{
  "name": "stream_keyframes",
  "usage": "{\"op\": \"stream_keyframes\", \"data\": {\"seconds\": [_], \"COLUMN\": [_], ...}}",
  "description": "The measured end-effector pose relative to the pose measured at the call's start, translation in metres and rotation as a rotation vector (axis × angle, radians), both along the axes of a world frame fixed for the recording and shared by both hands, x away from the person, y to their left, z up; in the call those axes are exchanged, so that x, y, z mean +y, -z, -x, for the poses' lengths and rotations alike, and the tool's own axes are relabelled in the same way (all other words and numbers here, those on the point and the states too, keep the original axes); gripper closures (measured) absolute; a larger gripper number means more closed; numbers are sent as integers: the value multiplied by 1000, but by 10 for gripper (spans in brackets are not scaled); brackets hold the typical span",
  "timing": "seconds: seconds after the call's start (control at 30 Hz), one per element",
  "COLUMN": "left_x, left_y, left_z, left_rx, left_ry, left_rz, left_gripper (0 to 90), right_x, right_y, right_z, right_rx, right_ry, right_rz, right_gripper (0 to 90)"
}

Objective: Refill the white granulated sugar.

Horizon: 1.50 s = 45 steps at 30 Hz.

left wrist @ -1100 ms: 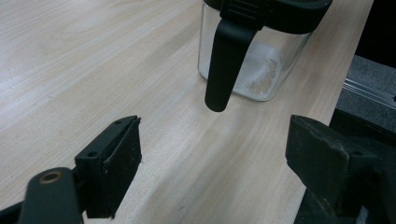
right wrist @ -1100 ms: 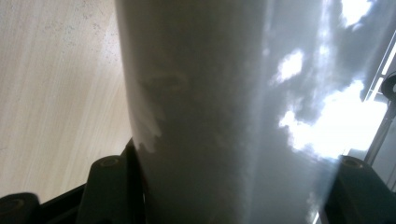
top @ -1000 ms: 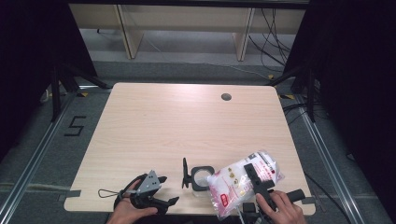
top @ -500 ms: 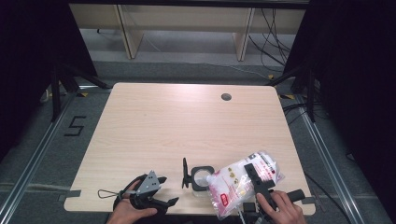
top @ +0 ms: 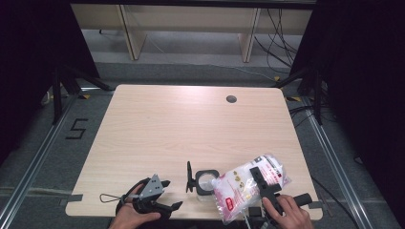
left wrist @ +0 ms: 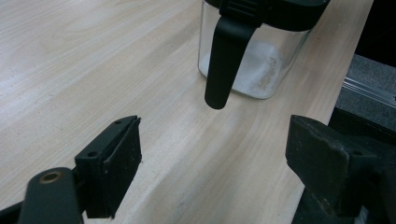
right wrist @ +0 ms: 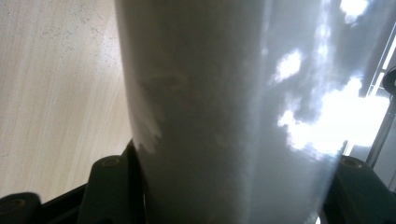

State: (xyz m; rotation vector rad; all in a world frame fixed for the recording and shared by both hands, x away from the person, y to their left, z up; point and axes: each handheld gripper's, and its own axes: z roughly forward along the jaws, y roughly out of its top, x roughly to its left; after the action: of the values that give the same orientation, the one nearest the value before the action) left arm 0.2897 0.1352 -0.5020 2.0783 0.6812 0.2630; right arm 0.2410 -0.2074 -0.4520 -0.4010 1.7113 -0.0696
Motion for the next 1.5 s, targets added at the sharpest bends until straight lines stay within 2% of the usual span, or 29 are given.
{"op": "stream_keyframes", "data": {"seconds": [0.03, 0.07, 0.1, 0.2, 0.3, 0.33, 0.4, 0.67, 0.73, 0.77, 0.83, 0.93, 0.97, 1.07, 1.1, 1.13, 1.17, 1.2, 1.27, 1.33, 1.37, 1.4, 1.43, 1.5], "left_x": [0, 0, 0, -1, 0, 0, 0, -1, -1, -1, 0, 0, -1, 0, 0, -1, -1, -1, -1, -1, 0, -1, 0, 0], "left_y": [1, 1, -1, 1, 0, 0, 1, 1, 0, 1, 1, 0, 1, 1, 1, 1, 1, 2, 1, 1, 1, 2, 1, 1], "left_z": [1, 1, 0, 1, 1, 1, 2, 2, 1, 2, 2, 1, 2, 2, 2, 1, 1, 2, 2, 1, 0, 2, 3, 2], "left_rx": [17, 17, 22, 13, 17, 18, 14, 13, 13, 16, 11, 18, 13, 1, 13, 16, 11, 15, 15, 11, 0, 11, 19, 14], "left_ry": [-14, -14, -8, -16, -13, -15, -16, -15, -11, -16, -14, -14, -15, -3, -15, -16, -12, -13, -12, -10, 2, -11, -6, -14], "left_rz": [12, 12, 0, 14, 7, 9, 11, 17, 14, 19, 15, 7, 17, 8, 17, 19, 14, 22, 13, 14, 7, 19, 2, 14], "left_gripper": [178, 178, 178, 178, 178, 178, 178, 178, 178, 178, 178, 178, 178, 178, 178, 178, 178, 178, 178, 178, 178, 178, 178, 178], "right_x": [-1, -1, 0, 0, 0, -1, 0, 0, 0, -2, 0, -1, 0, -1, -2, -2, 1, 1, 1, 1, 1, 1, 1, 1], "right_y": [3, 3, 0, 2, 0, 3, 0, 0, -1, 2, -1, 0, 0, 1, 4, 4, 0, 1, 1, 0, 1, 3, 3, 2], "right_z": [1, 1, 1, 2, 0, -1, 0, 0, -1, 0, 0, 0, -1, -1, 0, 0, 0, 0, 0, -1, 0, -1, -1, -1], "right_rx": [7, 7, 4, 4, -2, 3, -1, -4, -8, 5, -12, -10, -9, -5, -7, -7, -23, -21, -18, -23, -20, -12, -11, -13], "right_ry": [15, 15, -5, 11, -6, -5, -1, -6, -14, 6, -11, -7, -5, -9, 11, 11, -11, -14, -15, -24, -15, -11, -10, -11], "right_rz": [-37, -37, -4, -20, 1, -32, -2, -15, 1, -38, 1, -12, 6, 0, -31, -31, 45, 31, 30, 40, 29, 16, 16, 18], "right_gripper": [427, 427, 427, 427, 427, 427, 427, 427, 428, 427, 428, 428, 428, 428, 428, 428, 428, 428, 428, 428, 428, 428, 428, 428]}}
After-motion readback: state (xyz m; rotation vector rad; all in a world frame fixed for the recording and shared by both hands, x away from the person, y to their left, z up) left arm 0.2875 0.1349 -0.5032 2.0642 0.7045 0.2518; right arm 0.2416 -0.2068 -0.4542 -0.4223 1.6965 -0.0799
